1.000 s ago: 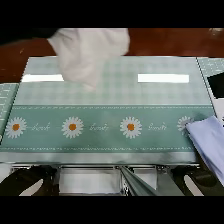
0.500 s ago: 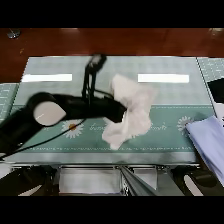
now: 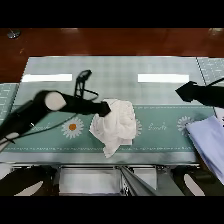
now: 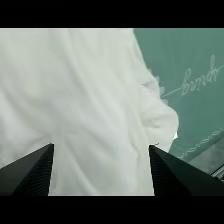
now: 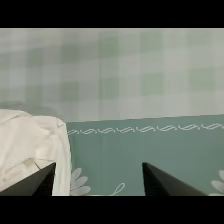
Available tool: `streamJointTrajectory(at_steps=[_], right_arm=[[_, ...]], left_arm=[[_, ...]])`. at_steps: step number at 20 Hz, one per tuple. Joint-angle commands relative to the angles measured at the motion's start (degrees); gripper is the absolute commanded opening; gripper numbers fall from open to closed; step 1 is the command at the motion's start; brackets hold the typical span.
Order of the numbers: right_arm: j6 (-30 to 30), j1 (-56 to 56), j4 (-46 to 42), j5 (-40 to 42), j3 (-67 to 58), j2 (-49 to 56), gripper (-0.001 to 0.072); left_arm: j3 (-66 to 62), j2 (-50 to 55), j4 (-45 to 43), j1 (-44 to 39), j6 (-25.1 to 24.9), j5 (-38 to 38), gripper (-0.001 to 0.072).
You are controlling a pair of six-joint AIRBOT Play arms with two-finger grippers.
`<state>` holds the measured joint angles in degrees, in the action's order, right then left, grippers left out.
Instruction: Fold the shirts.
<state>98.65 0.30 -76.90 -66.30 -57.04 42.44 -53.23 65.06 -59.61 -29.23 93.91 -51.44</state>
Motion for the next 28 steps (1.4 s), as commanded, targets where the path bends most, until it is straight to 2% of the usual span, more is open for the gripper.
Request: streamJointTrajectory(at_steps=[1,3,6,10,12,15,17,20,24,28], right_arm=[[-4.39,-11.96,-0.13,-3.52,-4.00,6.10,0.0624],[-3.89,-22.05,-3.45,-4.87,-0.98,5.73,0.0623],[-3.30,-28.04,1.66,-1.14,13.99,2.43,0.0623],[-11.10,-22.40,16.02,1.42,30.84,0.13,0.0623],[-10.97,-17.00,16.94,2.82,33.14,0.13,0.0623],[-8.24,-9.86,16.83,6.91,33.18,0.13,0.0623],[-6.34,-6.78,16.83,9.35,33.18,0.15,0.0623],[-5.25,-4.33,16.79,10.56,33.18,0.13,0.0623],[-5.18,-4.04,16.63,10.34,33.18,0.13,0.0623],[-5.01,-4.04,16.63,9.99,33.18,0.15,0.0623]], left_arm=[[-5.22,-2.58,-3.96,16.35,-5.07,-19.67,0.0701],[-0.66,-7.17,-2.58,24.74,-6.34,-23.37,0.0701],[17.88,-12.22,9.49,28.46,-10.29,-22.67,0.0701],[39.80,-12.24,35.56,23.58,-23.04,-12.68,0.0701],[42.49,-12.17,46.69,20.26,-28.63,-9.35,0.0701],[41.20,-12.00,57.44,12.74,-31.80,-7.72,0.0701],[39.56,-12.00,61.22,8.17,-31.76,-3.82,0.0701],[37.55,-11.23,62.25,2.49,-30.12,2.03,0.0701],[36.89,-5.95,62.27,1.36,-29.59,1.01,0.0701],[31.15,-0.09,66.16,1.36,-34.93,1.88,0.0701]])
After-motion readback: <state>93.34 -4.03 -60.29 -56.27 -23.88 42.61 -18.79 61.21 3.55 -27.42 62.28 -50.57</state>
